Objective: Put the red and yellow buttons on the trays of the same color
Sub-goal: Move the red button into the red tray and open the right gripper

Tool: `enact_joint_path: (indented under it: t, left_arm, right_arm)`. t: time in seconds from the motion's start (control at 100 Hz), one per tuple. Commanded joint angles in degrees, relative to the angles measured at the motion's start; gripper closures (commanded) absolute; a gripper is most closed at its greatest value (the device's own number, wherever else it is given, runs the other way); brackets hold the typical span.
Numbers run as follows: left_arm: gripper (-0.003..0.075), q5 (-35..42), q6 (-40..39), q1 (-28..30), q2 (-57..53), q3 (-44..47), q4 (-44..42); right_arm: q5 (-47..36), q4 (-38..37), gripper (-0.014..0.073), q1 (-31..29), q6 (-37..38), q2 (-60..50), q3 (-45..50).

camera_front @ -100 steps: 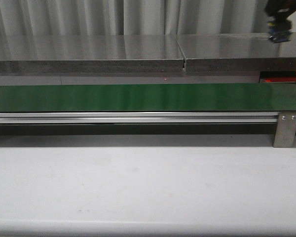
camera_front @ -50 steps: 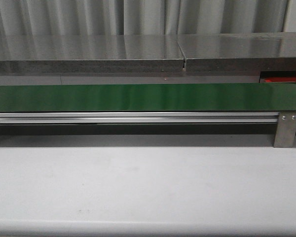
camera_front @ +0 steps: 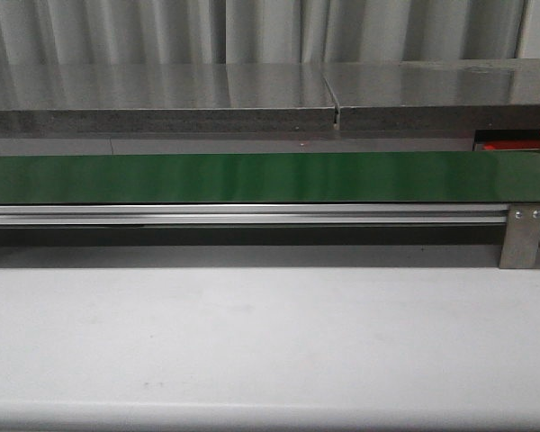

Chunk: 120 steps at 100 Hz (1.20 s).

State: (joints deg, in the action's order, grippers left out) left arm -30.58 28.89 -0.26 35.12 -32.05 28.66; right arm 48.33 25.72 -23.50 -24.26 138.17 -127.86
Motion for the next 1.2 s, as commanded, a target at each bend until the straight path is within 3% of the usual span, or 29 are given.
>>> enact_joint_path:
  t: [0.0, 0.17, 0.33, 0.42, 0.71, 1.19]
  left_arm:
    - [0.0739, 4.0, -0.1, -0.3, 0.0, -1.7, 1.7]
    - [0.0739, 4.0, -0.1, -0.3, 0.0, -1.7, 1.7]
    - [0.0739, 4.0, -0.1, -0.3, 0.0, -1.7, 1.7]
    - [0.0739, 4.0, -0.1, -0.3, 0.0, -1.7, 1.7]
    - [0.0739, 4.0, -0.1, -0.3, 0.0, -1.7, 1.7]
    - [0.0739, 4.0, -0.1, -0.3, 0.0, -1.7, 1.7]
  right_arm:
    - [-3.0, 2.3, 0.0421, -0.3, 0.1, -3.5, -2.1]
    - [-3.0, 2.3, 0.0354, -0.3, 0.1, -3.0, -2.1]
    - [-2.6, 2.9, 0.0088, -0.3, 0.1, -3.0, -2.1]
    - [-2.6, 4.8, -0.0007, -0.3, 0.1, -3.2, -2.1]
    - [2.3, 5.3, -0.0010, -0.3, 0.0, -6.3, -6.7]
    - [12.4, 5.2, -0.0010, 2.2, 0.2, -21.9, -8.1]
